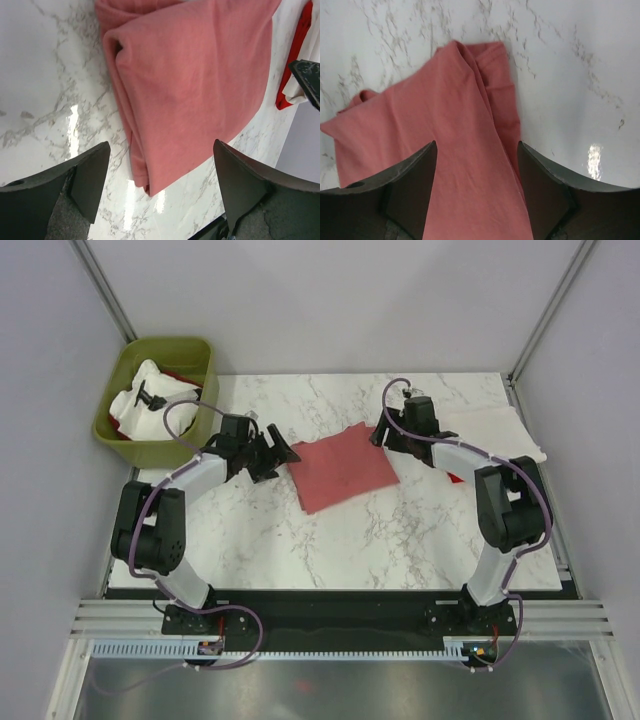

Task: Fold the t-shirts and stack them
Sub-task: Fold the tshirt, then neatly place the folded tshirt to the corner

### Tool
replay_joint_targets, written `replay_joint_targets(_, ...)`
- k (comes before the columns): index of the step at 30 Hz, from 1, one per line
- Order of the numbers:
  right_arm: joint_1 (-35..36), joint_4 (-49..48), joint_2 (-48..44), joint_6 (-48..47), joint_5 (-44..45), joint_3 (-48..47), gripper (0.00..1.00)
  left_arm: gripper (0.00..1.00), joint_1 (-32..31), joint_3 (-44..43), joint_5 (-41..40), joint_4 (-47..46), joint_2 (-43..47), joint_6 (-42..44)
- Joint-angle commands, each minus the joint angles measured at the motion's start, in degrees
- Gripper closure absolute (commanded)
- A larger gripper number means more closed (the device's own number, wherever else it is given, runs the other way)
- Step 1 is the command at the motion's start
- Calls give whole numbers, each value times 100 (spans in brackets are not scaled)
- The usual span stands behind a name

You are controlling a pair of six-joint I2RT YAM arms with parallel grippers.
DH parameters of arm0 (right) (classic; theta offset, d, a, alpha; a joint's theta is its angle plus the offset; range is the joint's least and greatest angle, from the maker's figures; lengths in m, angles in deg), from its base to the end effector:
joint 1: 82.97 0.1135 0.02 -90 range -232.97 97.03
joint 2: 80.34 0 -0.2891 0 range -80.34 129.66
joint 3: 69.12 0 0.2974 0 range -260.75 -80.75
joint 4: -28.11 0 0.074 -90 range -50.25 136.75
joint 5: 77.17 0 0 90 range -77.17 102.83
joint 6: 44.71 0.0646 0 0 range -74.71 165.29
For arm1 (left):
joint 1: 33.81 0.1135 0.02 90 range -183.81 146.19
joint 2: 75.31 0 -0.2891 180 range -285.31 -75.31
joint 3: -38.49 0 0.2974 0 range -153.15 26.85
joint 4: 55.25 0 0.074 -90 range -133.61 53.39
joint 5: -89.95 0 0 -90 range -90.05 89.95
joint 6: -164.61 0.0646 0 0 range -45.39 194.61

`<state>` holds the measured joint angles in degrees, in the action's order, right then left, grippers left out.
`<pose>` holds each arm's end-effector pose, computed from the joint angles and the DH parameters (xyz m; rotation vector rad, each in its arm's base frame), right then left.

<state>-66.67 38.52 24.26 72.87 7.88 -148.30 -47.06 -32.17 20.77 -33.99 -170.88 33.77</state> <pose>0.4531 0.1383 0.1846 0.1710 2.2363 0.5184 0.3947 -0.1165 0.1790 -0.4139 2.4556 -0.8606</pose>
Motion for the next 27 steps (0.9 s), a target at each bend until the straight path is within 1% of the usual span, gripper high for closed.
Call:
replay_joint_targets(1,93,325,166,-33,-199,251,28,10,-28,426,-166,-796,398,-196)
replay_joint_targets(3,128,300,280,63,-121,434,27,11,-45,593,-279,-848,451,-187)
replay_joint_targets(5,146,238,351,108,-50,610,28,12,-54,813,-341,-945,486,-187)
replay_joint_targets(6,146,229,403,160,-41,629,38,12,-54,927,-350,-1163,539,-205)
replay_joint_targets(8,163,264,378,222,-138,734,49,12,-54,1322,-499,-1682,609,-144)
replay_joint_targets(9,172,264,308,248,-129,813,58,12,-46,1428,-552,-1875,584,-109)
replay_joint_targets(11,199,282,150,345,-77,1084,68,12,-45,1403,-536,-1913,478,-21)
replay_joint_targets(12,225,395,-43,397,11,1173,81,12,-45,1315,-448,-1842,330,6)
replay_joint_targets(13,242,483,-175,459,116,1278,85,13,-45,1175,-351,-1790,268,6)
replay_joint_targets(14,260,493,-324,460,126,1419,85,14,-45,1148,-255,-1806,223,-20)
replay_joint_targets(15,321,440,-648,460,126,1759,84,14,-54,1156,-167,-1850,197,-90)
replay_joint_targets(16,330,440,-799,451,117,1893,79,14,-54,1156,-131,-1920,127,-134)
replay_joint_targets(17,331,431,-974,442,117,2016,65,14,-54,1130,-78,-2008,91,-161)
replay_joint_targets(18,339,483,-1272,442,230,2139,33,14,-46,1034,9,-2017,48,-213)
replay_joint_targets(19,331,510,-1423,442,362,2167,28,14,-54,990,36,-2035,12,-223)
replay_joint_targets(21,339,502,-1687,442,705,2071,25,14,-81,911,71,-2131,-128,-275)
replay_joint_targets(23,330,510,-1662,459,881,1756,28,14,-89,726,115,-2149,-321,-293)
replay_joint_targets(26,313,615,-1268,486,1364,1247,29,14,-89,524,124,-2176,-515,-302)
replay_joint_targets(27,278,572,-1005,486,1417,1148,33,14,-98,515,133,-2280,-611,-345)
